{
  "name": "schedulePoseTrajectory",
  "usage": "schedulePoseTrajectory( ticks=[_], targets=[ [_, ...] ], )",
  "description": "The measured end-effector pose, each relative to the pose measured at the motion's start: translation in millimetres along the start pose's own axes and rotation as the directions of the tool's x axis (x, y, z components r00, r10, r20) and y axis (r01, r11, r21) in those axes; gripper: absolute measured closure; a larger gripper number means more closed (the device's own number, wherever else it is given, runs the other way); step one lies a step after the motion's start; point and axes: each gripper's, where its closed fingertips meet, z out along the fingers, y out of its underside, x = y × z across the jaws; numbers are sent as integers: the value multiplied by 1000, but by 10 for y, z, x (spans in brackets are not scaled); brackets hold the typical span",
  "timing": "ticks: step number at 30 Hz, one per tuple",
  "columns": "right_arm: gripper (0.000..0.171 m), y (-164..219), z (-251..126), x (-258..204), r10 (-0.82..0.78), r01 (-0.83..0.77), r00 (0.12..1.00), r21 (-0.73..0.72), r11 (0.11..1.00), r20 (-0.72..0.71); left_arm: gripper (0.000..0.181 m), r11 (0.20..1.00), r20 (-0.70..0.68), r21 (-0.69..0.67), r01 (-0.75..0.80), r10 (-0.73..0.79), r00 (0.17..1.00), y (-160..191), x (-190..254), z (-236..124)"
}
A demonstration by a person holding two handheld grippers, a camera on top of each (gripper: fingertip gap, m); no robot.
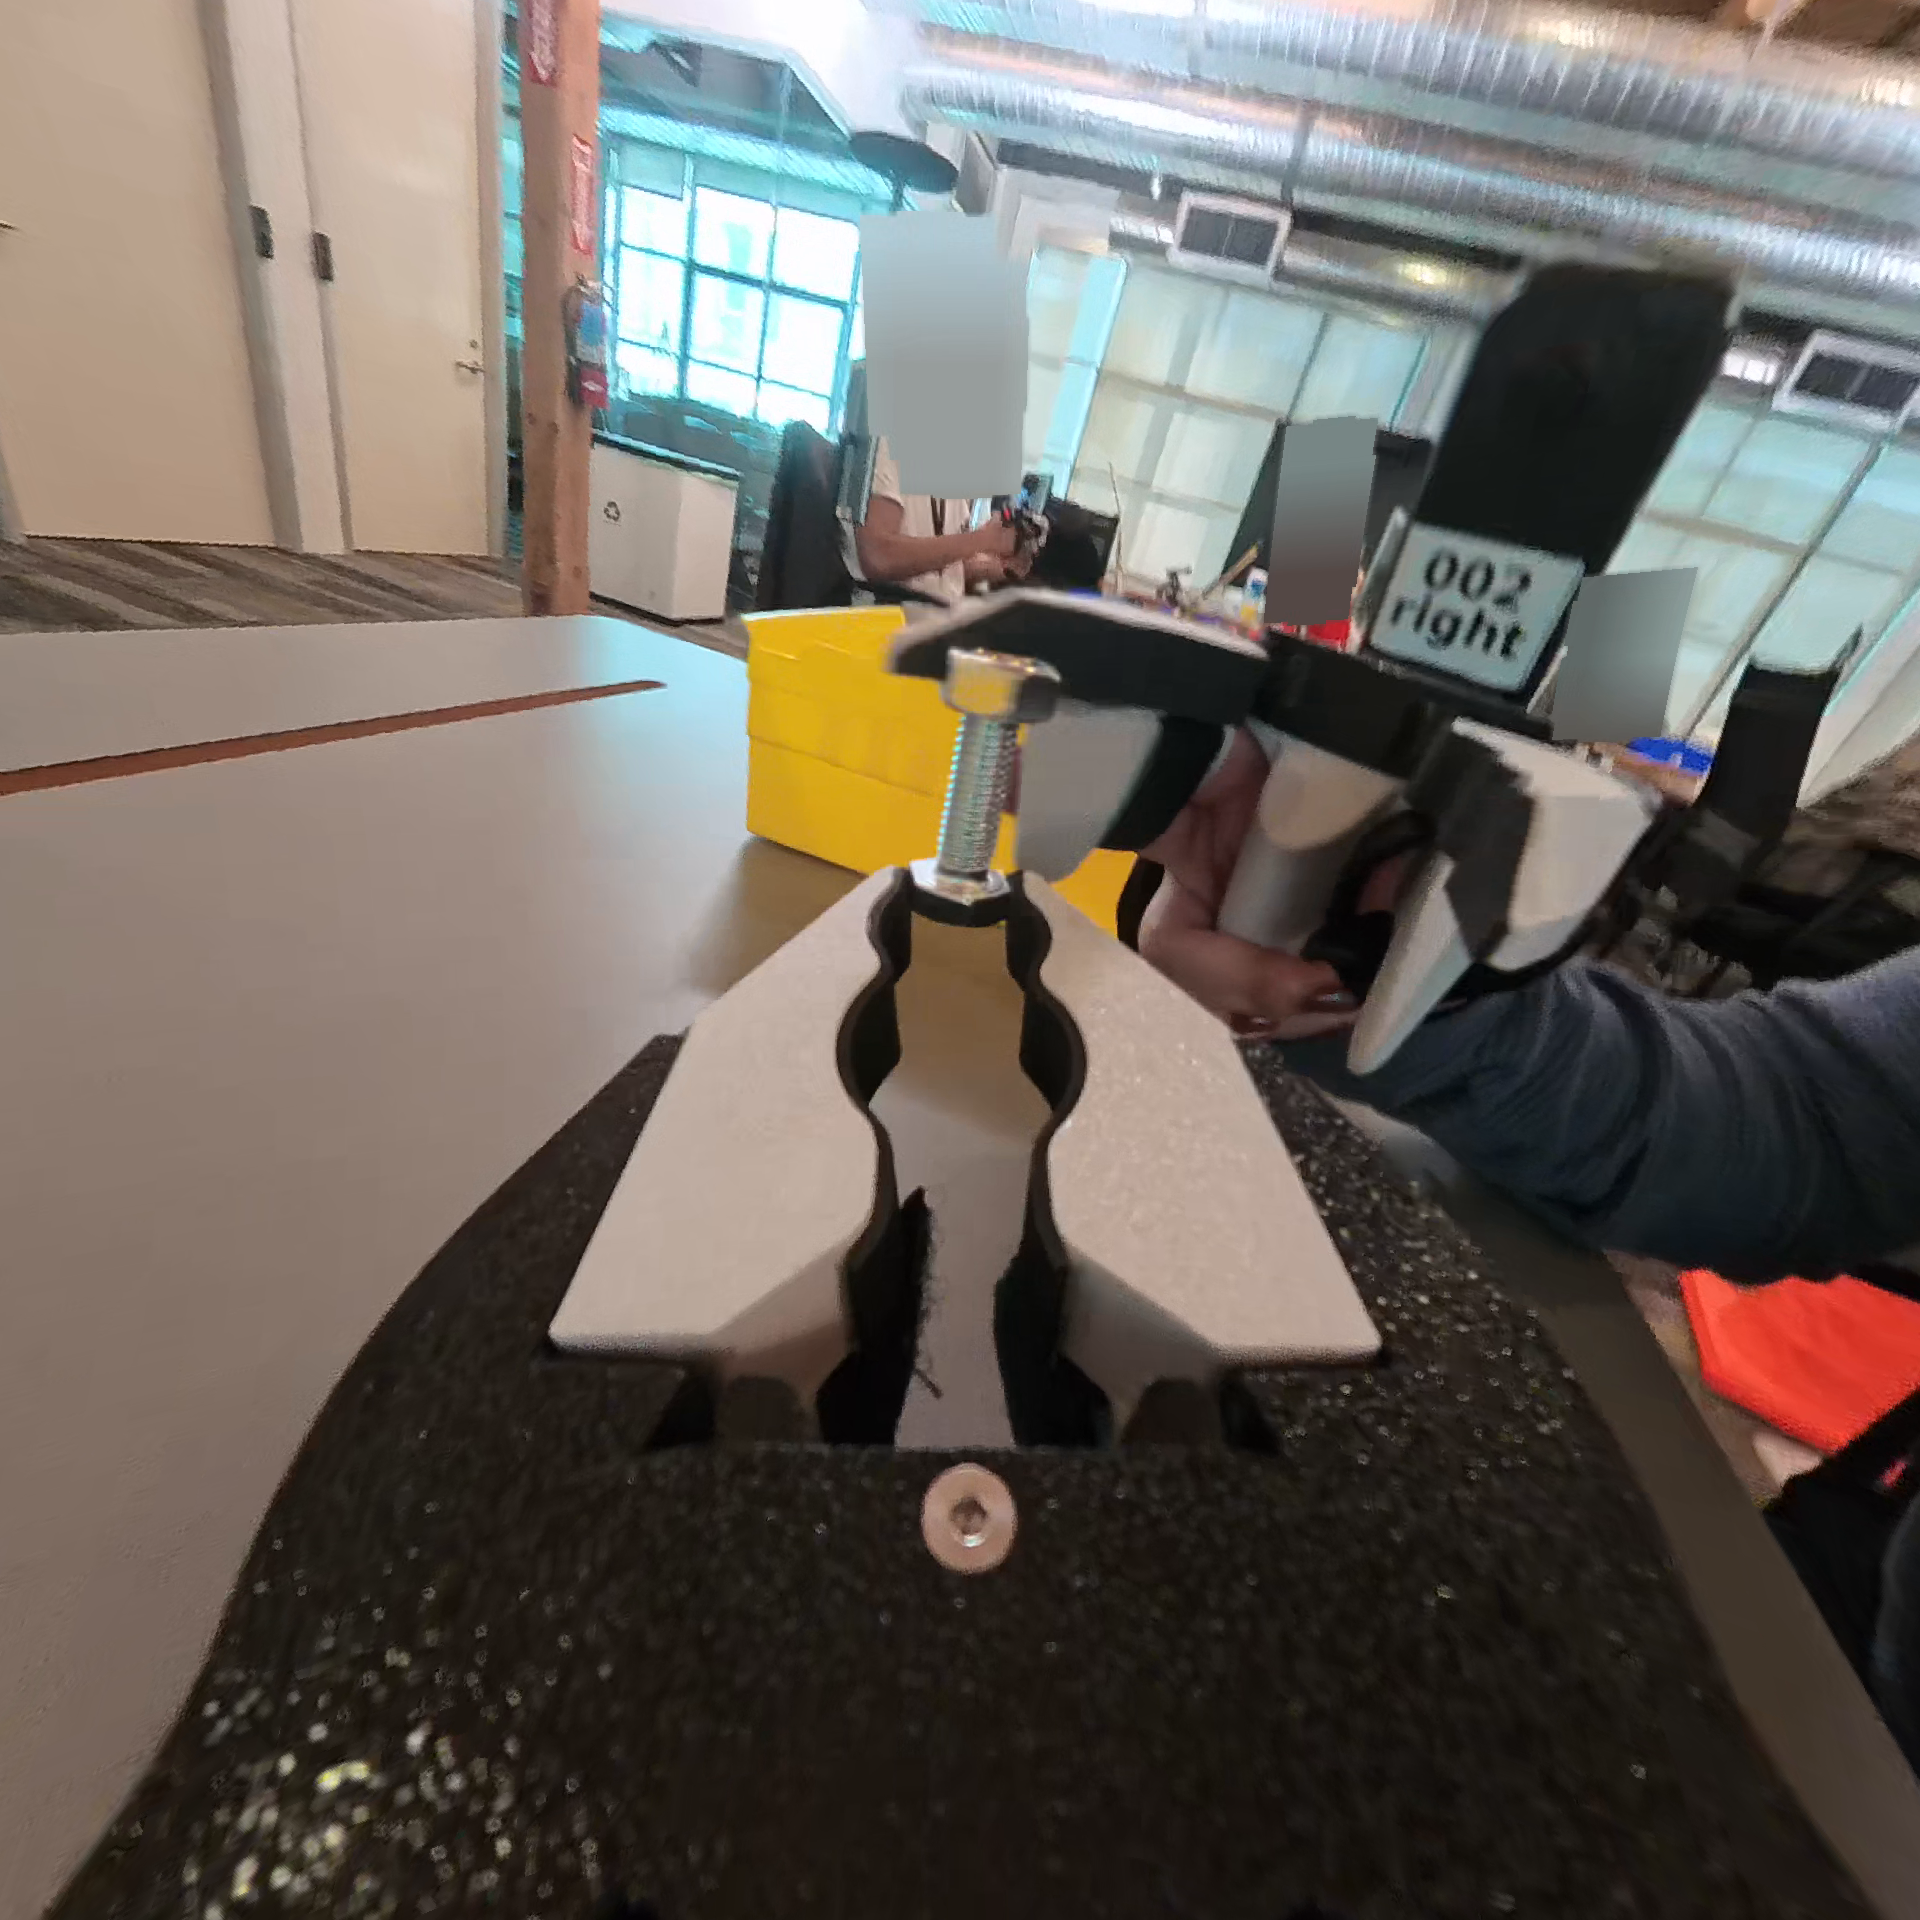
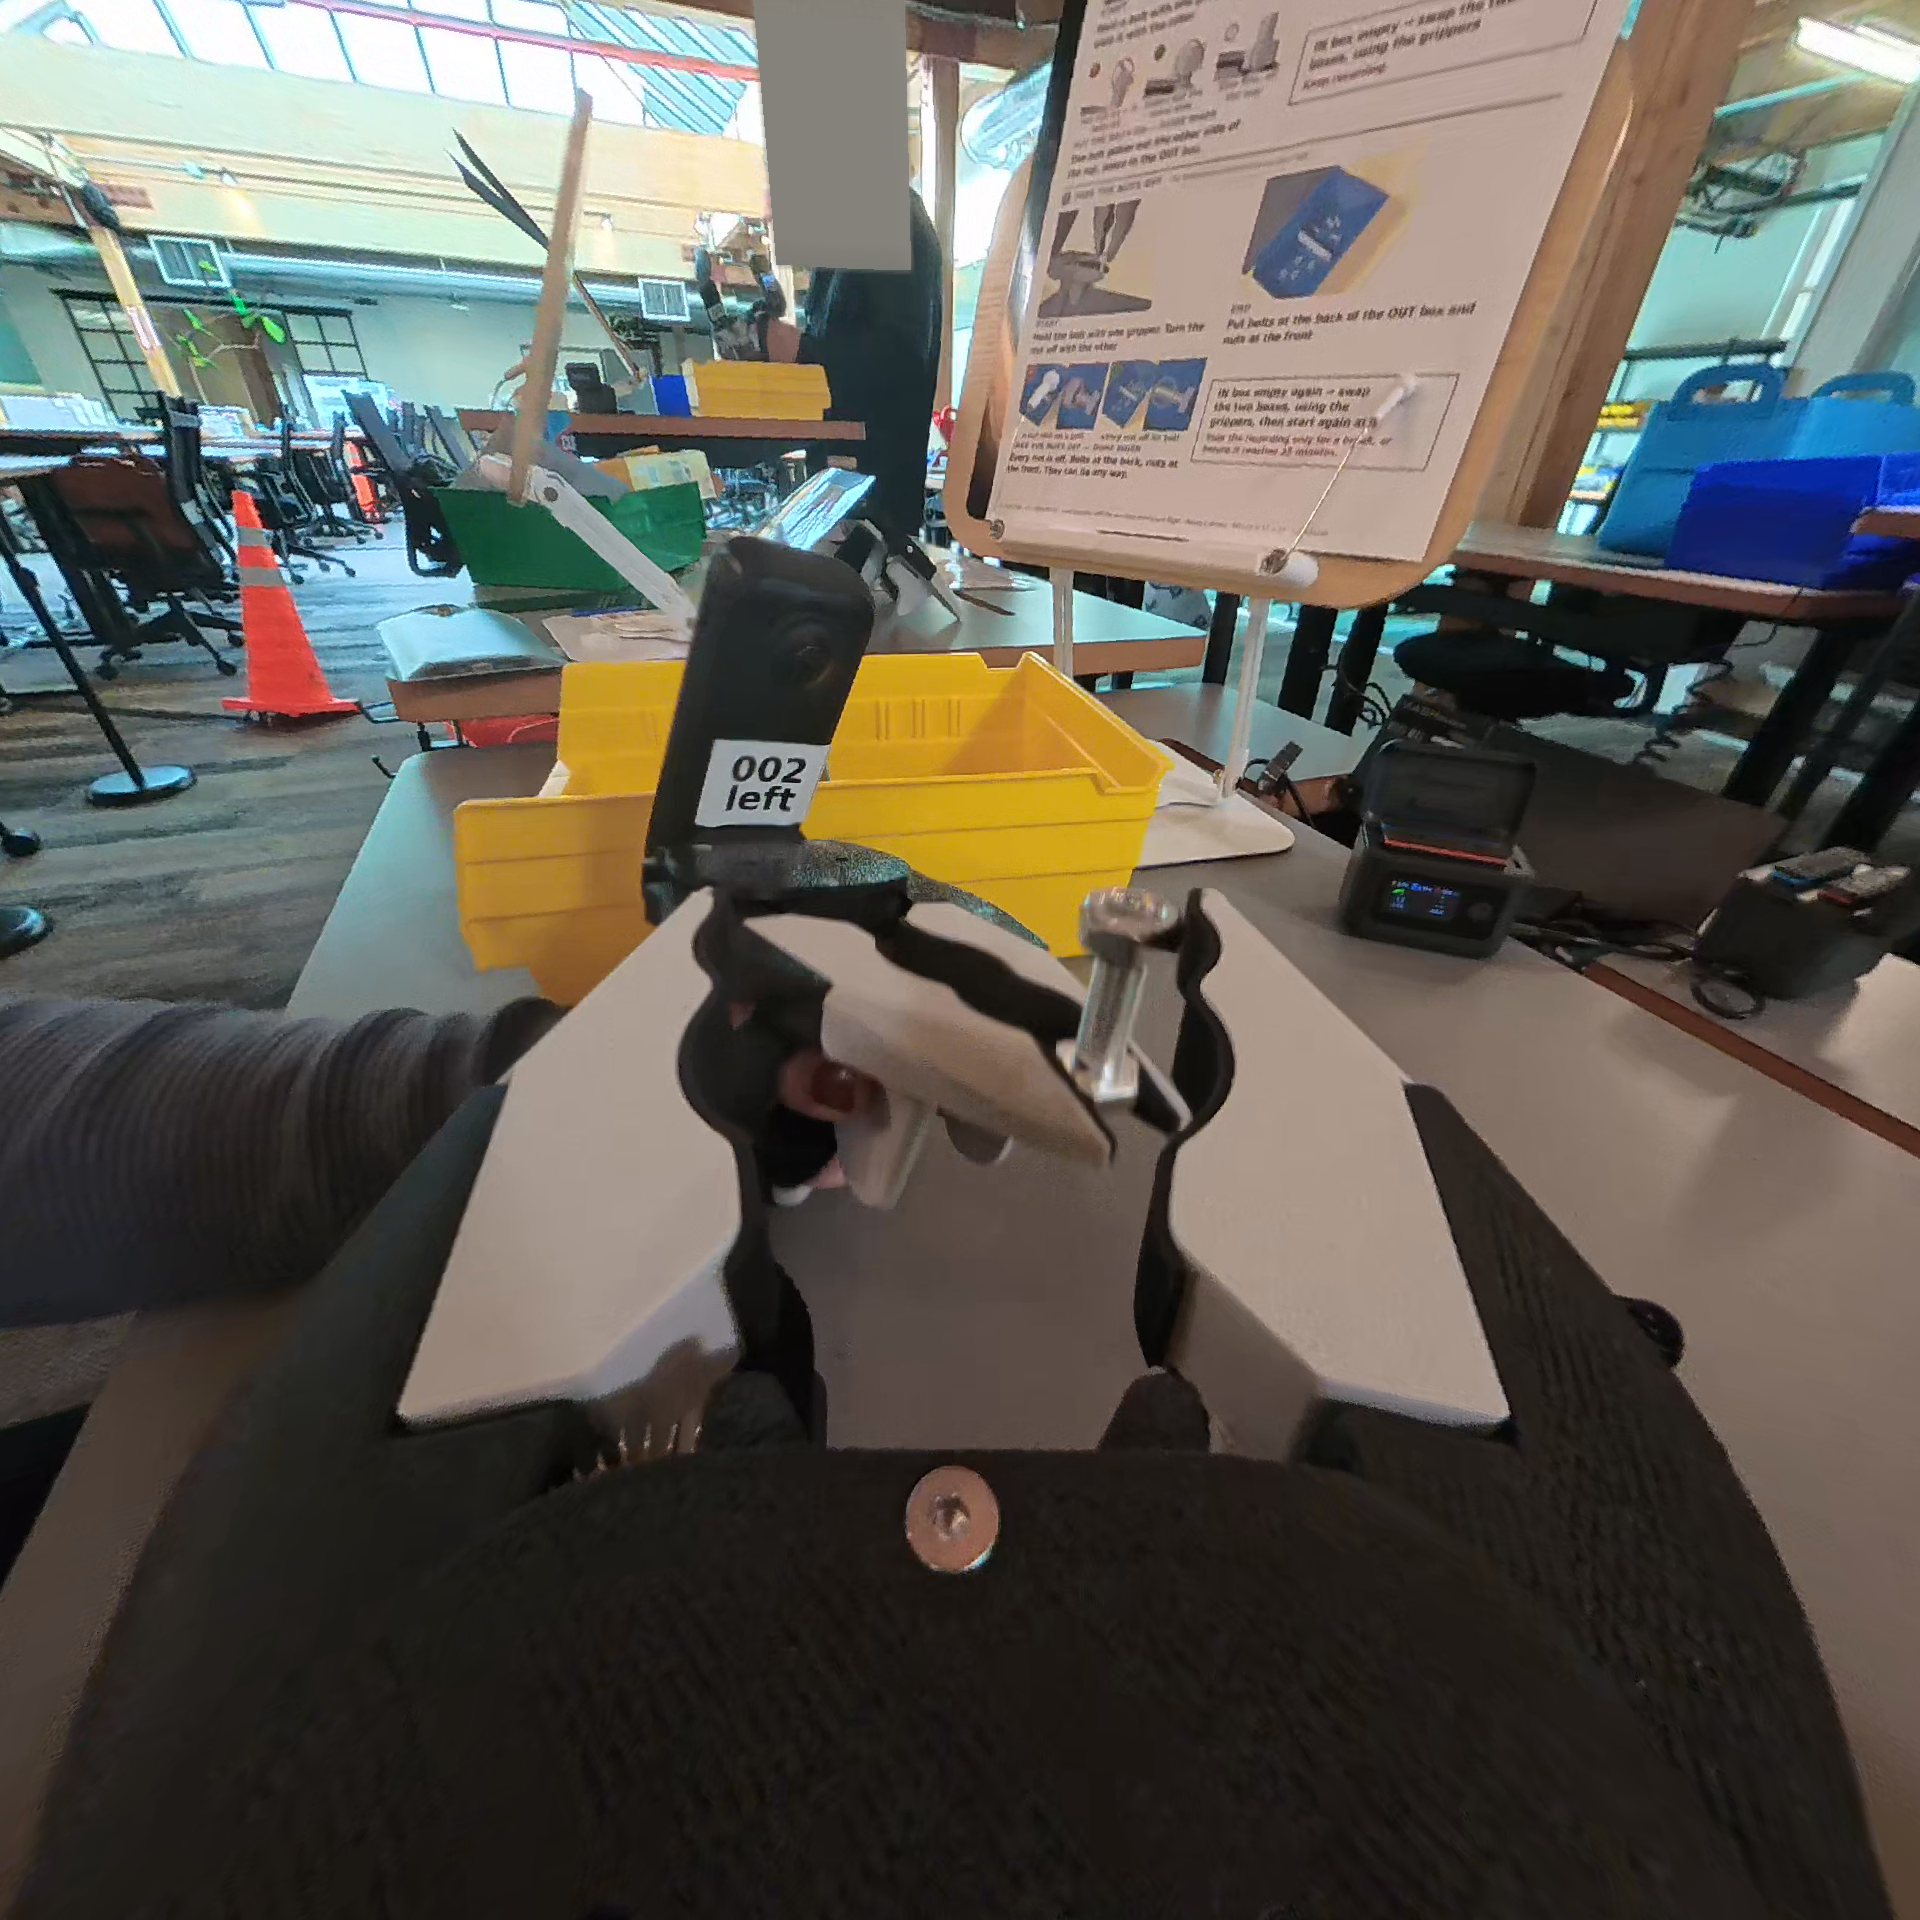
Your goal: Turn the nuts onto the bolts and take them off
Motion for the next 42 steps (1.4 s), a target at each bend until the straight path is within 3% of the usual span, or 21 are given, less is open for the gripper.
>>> schedulePoseTrajectory(
  ticks=[3,9,18,23,28,35,42],
  targets=[
    [88,15,-49,23,-14,15,1000,32,999,-12,165,999,-4,33,43,-43,999,-48,-39,-54],
    [83,52,-14,-48,19,-20,1000,52,998,18,165,993,-142,-109,-37,21,990,174,265,98],
    [88,24,-67,6,40,-40,999,85,996,4,165,999,-55,-26,28,-29,998,33,60,0],
    [86,10,-53,-55,13,-14,1000,94,995,16,164,994,-113,-108,-29,16,994,165,207,80],
    [82,35,-74,62,50,-48,999,85,995,-21,165,1000,15,2,-6,6,1000,2,4,-5],
    [90,30,-76,52,65,-63,998,103,993,-12,165,998,-5,-49,-29,29,1000,75,48,40],
    [93,-75,-146,115,65,-57,997,171,984,-42,166,981,-124,160,105,-85,989,-221,99,-116]
  ],
)
